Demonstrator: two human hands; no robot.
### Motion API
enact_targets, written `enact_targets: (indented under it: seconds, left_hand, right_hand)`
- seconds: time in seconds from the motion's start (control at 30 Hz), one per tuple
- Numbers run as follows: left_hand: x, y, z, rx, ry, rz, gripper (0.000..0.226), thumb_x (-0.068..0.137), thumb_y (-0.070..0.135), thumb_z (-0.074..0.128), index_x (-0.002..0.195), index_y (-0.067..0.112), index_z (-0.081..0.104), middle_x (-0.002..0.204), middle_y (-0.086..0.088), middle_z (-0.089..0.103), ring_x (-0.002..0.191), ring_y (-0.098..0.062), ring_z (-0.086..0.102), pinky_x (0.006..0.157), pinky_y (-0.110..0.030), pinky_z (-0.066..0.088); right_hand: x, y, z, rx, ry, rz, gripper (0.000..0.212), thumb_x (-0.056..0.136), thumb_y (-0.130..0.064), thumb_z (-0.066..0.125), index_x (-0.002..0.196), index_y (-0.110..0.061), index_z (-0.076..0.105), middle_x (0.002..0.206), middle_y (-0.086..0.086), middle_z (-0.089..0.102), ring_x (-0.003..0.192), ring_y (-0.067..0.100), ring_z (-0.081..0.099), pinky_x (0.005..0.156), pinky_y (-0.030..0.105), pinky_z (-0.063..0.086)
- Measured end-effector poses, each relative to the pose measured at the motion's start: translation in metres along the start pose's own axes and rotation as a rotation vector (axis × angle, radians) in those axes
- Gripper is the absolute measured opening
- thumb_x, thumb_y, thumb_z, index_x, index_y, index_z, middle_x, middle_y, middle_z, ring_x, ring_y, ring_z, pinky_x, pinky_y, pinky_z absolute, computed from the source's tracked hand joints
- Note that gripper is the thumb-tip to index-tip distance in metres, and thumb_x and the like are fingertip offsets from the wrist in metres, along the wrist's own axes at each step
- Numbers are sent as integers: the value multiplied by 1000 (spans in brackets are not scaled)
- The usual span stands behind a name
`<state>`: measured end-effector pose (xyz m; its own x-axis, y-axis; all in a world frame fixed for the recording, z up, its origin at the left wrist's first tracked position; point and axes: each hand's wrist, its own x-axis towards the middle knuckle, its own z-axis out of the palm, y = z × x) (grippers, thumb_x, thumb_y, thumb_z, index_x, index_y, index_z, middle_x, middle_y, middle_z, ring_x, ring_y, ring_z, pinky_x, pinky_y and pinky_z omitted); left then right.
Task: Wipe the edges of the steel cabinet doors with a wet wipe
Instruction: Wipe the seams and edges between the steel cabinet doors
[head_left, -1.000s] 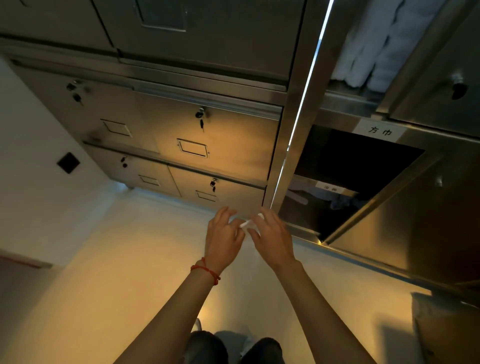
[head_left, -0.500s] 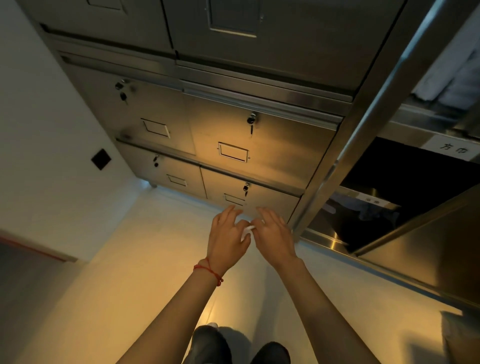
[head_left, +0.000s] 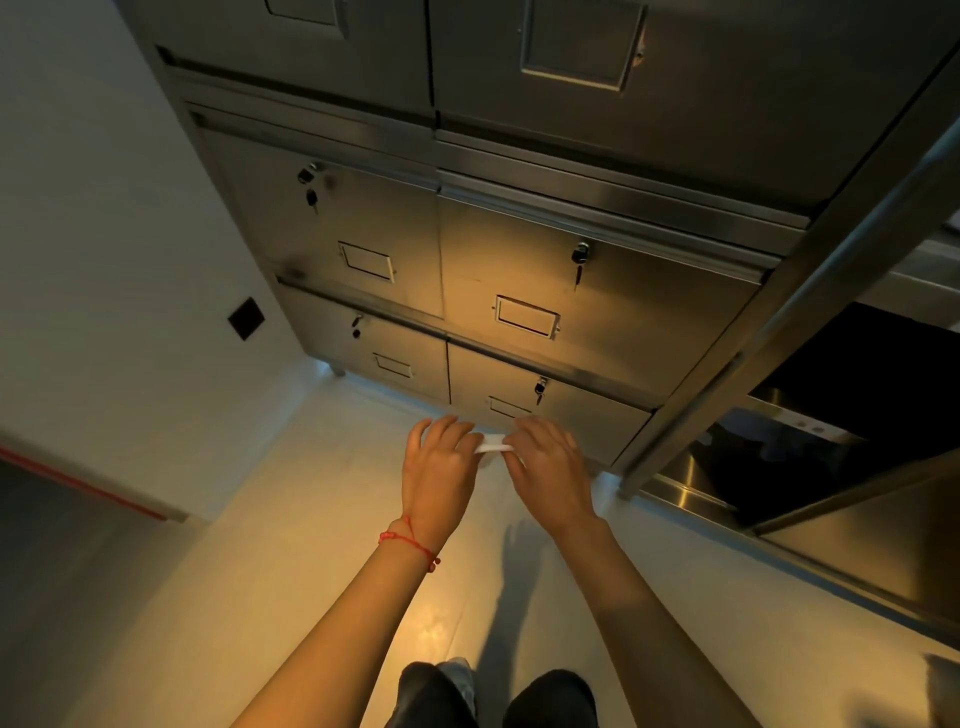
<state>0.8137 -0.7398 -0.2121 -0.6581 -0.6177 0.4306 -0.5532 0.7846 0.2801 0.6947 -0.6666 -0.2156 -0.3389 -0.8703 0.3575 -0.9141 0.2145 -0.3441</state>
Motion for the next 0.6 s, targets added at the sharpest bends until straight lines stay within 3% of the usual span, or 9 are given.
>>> enact_targets:
  seconds: [0.27, 0.6]
  left_hand:
    - [3, -12, 2, 55, 78, -85, 29, 56, 7, 88, 81, 6, 74, 83, -9, 72, 83, -29, 69, 80, -44, 51]
    - [25, -6, 11, 125, 117, -141, 30, 55, 8, 89, 81, 6, 74, 81, -9, 72, 80, -28, 69, 79, -44, 52]
  right_hand:
    - [13, -9, 6, 63, 108, -10, 19, 64, 0, 81, 80, -4, 72, 87, 13, 71, 86, 28, 68, 78, 42, 52]
    - [39, 8, 9, 109, 118, -98, 20, 64, 0, 81, 82, -2, 72, 87, 12, 71, 87, 26, 68, 81, 40, 53]
